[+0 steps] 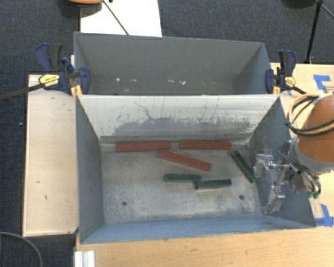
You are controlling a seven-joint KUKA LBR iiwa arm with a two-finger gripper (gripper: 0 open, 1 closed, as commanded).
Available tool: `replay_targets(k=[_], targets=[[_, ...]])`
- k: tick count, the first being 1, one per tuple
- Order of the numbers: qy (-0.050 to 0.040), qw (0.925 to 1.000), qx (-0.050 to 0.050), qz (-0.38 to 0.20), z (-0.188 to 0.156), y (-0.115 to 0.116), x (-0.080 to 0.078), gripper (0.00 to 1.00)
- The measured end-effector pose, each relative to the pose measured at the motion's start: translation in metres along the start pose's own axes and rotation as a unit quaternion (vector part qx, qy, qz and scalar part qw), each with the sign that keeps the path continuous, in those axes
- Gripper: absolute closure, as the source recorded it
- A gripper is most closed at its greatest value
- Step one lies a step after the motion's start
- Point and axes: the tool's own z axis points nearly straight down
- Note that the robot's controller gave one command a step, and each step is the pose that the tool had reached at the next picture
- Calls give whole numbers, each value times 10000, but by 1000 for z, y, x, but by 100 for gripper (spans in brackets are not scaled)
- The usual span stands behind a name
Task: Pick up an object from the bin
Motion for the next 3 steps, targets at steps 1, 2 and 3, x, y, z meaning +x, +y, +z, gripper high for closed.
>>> replay_targets(k=[1,2,3], targets=[[0,10000,-1,-3,0,0,0,0],[-7,9991,16,-412,14,30,-8,0],[-28,9981,-18,-617,58,46,-61,0]])
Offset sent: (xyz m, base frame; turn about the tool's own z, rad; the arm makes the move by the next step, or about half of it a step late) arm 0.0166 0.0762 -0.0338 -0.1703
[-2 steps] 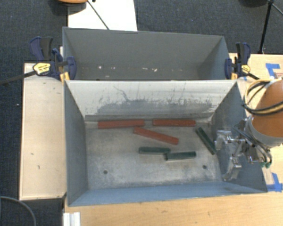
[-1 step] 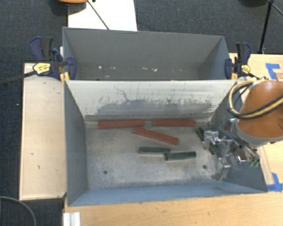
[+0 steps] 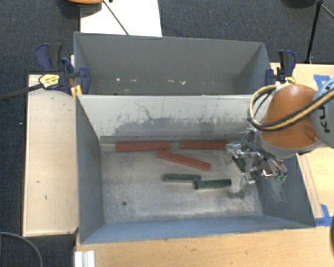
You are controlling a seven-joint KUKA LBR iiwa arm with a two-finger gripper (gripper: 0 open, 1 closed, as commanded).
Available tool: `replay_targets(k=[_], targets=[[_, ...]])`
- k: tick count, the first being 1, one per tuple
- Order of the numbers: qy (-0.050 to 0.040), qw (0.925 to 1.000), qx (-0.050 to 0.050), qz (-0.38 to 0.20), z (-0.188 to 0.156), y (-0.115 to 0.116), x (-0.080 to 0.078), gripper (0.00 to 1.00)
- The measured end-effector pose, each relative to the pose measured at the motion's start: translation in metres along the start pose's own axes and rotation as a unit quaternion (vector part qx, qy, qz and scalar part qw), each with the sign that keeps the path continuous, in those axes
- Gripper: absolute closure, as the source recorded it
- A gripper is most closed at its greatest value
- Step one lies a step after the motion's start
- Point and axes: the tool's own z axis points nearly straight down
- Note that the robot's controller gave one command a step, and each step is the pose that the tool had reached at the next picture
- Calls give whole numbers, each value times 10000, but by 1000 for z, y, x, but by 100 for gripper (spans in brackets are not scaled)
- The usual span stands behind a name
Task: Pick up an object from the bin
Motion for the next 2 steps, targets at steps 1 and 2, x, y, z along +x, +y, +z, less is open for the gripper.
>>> replay_targets(k=[1,2], targets=[[34,9996,9,-281,0,63,58,100],[15,9996,12,-296,-1,63,56,0]])
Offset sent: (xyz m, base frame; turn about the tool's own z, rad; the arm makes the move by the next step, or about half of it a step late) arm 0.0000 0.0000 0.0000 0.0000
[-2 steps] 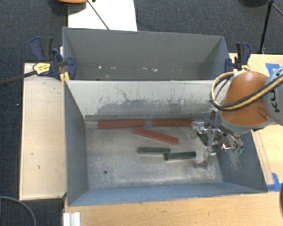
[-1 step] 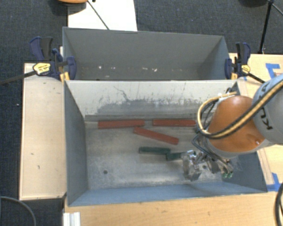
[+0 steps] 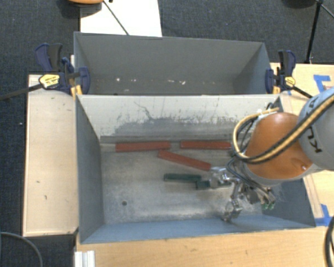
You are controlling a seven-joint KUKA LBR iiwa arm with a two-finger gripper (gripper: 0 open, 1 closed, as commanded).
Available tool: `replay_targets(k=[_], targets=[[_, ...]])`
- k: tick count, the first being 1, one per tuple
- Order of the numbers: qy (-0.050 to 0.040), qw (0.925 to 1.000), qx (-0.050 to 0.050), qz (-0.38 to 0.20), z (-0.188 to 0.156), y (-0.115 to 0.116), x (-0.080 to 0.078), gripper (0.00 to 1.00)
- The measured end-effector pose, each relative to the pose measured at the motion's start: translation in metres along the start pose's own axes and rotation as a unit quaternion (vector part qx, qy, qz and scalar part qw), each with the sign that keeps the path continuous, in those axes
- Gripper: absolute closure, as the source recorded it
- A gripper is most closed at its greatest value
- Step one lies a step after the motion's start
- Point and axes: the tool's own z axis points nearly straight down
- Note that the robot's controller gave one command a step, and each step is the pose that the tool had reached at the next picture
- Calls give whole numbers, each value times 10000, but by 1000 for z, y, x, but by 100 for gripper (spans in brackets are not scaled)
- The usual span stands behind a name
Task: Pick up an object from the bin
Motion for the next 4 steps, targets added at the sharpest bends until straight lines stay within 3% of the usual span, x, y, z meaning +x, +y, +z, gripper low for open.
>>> replay_targets(k=[1,2,3,4], targets=[[0,10000,0,-8,0,0,0,0],[19,9993,-18,367,8,-41,-26,0],[13,9999,16,110,7,-65,-64,0],[20,9993,-4,376,14,4,-22,100]])
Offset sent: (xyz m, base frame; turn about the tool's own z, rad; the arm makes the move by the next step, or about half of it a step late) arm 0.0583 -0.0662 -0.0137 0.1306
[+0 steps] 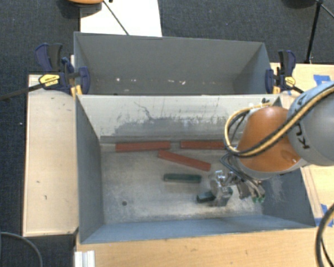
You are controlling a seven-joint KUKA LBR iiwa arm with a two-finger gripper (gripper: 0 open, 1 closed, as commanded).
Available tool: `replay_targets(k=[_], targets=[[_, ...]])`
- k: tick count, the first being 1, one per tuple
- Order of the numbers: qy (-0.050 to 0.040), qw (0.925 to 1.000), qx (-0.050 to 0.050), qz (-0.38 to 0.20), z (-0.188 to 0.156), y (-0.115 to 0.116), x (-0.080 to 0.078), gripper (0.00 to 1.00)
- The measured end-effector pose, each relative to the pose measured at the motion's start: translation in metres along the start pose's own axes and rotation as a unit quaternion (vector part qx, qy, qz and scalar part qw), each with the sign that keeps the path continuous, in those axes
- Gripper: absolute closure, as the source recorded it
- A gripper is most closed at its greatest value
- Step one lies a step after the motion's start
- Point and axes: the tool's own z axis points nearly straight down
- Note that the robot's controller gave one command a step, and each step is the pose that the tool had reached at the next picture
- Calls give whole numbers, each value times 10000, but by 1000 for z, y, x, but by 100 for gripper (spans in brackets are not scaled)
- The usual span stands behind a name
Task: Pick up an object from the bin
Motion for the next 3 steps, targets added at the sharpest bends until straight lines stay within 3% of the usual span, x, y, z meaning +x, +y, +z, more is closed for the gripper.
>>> replay_targets(k=[1,2,3], targets=[[-1,10000,1,-5,0,0,0,100],[20,10000,-4,-21,-52,-17,-29,100],[20,9999,-2,137,-118,5,-17,100]])
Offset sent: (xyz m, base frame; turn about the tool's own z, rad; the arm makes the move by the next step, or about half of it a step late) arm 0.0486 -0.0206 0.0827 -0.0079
